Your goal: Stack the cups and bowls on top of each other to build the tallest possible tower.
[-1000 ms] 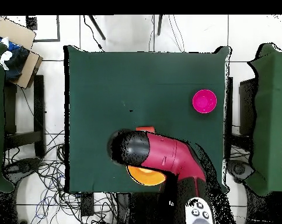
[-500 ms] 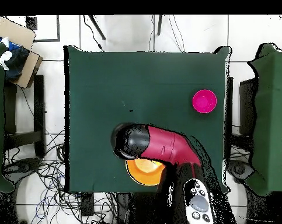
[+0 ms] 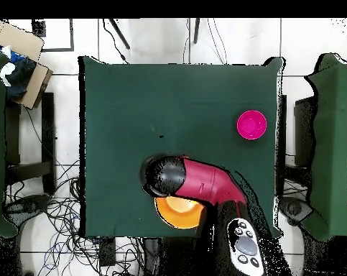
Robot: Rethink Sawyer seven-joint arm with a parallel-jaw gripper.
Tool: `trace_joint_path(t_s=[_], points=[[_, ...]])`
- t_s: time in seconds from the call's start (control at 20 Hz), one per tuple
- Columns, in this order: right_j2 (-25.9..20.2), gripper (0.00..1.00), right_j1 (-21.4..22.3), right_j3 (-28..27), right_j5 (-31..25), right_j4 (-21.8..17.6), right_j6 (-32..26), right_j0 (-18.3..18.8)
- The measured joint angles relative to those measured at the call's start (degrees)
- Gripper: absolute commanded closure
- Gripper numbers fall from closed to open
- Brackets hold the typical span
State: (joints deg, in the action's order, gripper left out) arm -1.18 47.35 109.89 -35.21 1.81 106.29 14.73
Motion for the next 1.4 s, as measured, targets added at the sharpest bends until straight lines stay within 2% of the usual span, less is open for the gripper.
trace_joint_path(t_s=[0.25,0.6,1.15,1.4], points=[[-0.2,1.0,0.0,2.8,5.3,0.0,0.0,3.1],[-0.3,1.0,1.6,6.0,9.6,0.0,0.0,5.3],[-0.3,1.0,6.6,11.5,9.9,0.0,0.0,5.4],[0.0,1.0,11.1,14.9,8.6,0.0,0.0,4.1]])
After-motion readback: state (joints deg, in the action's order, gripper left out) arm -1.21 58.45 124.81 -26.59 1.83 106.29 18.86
